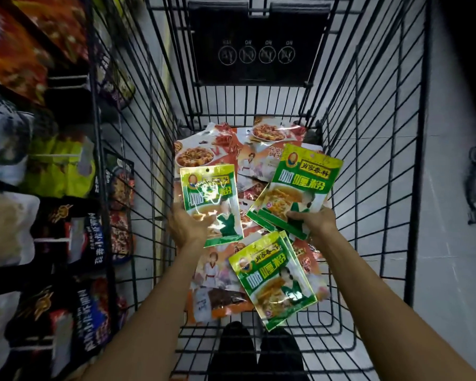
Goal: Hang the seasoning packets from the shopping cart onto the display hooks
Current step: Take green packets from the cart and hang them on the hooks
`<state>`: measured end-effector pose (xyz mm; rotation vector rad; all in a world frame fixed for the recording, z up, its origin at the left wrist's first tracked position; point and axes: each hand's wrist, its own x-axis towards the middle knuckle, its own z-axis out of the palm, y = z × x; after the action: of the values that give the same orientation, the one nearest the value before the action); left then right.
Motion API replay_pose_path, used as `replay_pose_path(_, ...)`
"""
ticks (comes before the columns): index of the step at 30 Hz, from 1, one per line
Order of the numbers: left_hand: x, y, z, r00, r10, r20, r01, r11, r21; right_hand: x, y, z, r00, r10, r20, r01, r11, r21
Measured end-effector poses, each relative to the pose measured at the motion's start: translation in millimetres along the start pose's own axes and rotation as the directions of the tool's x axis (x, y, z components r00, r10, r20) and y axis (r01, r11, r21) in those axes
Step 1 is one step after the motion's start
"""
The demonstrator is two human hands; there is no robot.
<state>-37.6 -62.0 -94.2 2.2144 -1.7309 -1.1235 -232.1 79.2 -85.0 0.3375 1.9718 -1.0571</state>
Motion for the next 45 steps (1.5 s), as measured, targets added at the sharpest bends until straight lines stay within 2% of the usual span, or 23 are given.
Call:
replay_pose_path(3, -2.3, 5.1, -6.7, 0.992, -0.071, 0.100, 0.092, 0.972, -0.217, -9.7, -3.5, -3.9, 0.995, -0.077, 0.060, 0.075, 0.996, 0.037)
replay_pose_path(5, -7.2, 8.0, -11.2, 0.981, -0.067, 0.182, 0.125, 0.934, -0.335, -16.4, -7.8, -8.3, 0.987, -0.153, 0.052, 0.155, 0.988, -0.024)
replay_pose_path(7, -13.3, 11.1, -18.5, 0.971, -0.052, 0.234, 0.141, 0.915, -0.379, -26.4, -15.8, -13.4, 0.978, -0.201, 0.053, 0.206, 0.971, -0.119)
replay_pose_path(10, -25.9, 22.2, -37.1, 0.969, 0.016, 0.248, 0.094, 0.899, -0.428, -47.8, -32.7, -22.2, 0.973, -0.207, 0.103, 0.218, 0.969, -0.112)
replay_pose_path(13, -44.4, 41.0, -70.8, 0.983, 0.100, 0.153, -0.020, 0.891, -0.454, -77.7, -57.5, -31.7, 0.949, -0.260, 0.180, 0.285, 0.950, -0.130)
replay_pose_path(16, -68.2, 62.8, -120.9, 0.979, 0.197, 0.060, -0.137, 0.839, -0.526, -117.4, -91.0, -37.8, 0.906, -0.319, 0.277, 0.348, 0.936, -0.061)
replay_pose_path(18, -87.5, 73.2, -159.5, 0.966, 0.258, -0.014, -0.223, 0.804, -0.551, -145.1, -113.9, -37.2, 0.859, -0.377, 0.345, 0.419, 0.906, -0.055)
replay_pose_path(22, -132.9, 83.7, -243.1, 0.911, 0.329, -0.249, -0.413, 0.719, -0.560, -202.5, -154.0, -26.8, 0.728, -0.494, 0.476, 0.567, 0.823, -0.012)
replay_pose_path(26, -192.5, 78.3, -326.5, 0.817, 0.346, -0.460, -0.563, 0.649, -0.512, -275.2, -183.5, -7.5, 0.533, -0.556, 0.637, 0.663, 0.743, 0.094)
replay_pose_path(29, -241.4, 66.3, -390.7, 0.748, 0.327, -0.578, -0.627, 0.636, -0.450, -338.7, -201.3, 7.2, 0.386, -0.563, 0.731, 0.710, 0.687, 0.156)
replay_pose_path(32, -287.6, 52.3, -452.2, 0.662, 0.264, -0.702, -0.667, 0.635, -0.390, -413.0, -215.0, 21.3, 0.210, -0.561, 0.800, 0.760, 0.609, 0.228)
replay_pose_path(34, -322.0, 41.5, -493.5, 0.592, 0.194, -0.782, -0.689, 0.625, -0.367, -465.6, -219.9, 30.7, 0.067, -0.547, 0.835, 0.777, 0.553, 0.300)
replay_pose_path(38, -391.2, 15.9, -567.9, 0.449, 0.150, -0.881, -0.711, 0.657, -0.251, -566.8, -222.5, 48.8, -0.156, -0.512, 0.844, 0.776, 0.465, 0.426)
replay_pose_path(42, -459.1, -11.1, -622.9, 0.273, 0.108, -0.956, -0.690, 0.714, -0.117, -658.7, -209.1, 66.8, -0.348, -0.416, 0.840, 0.702, 0.478, 0.528)
replay_pose_path(44, -491.1, -26.3, -642.7, 0.213, 0.077, -0.974, -0.662, 0.745, -0.085, -700.6, -196.5, 70.6, -0.464, -0.377, 0.802, 0.651, 0.469, 0.597)
replay_pose_path(45, -506.4, -34.3, -651.9, 0.183, 0.048, -0.982, -0.655, 0.751, -0.085, -720.3, -189.9, 72.2, -0.499, -0.369, 0.784, 0.630, 0.467, 0.621)
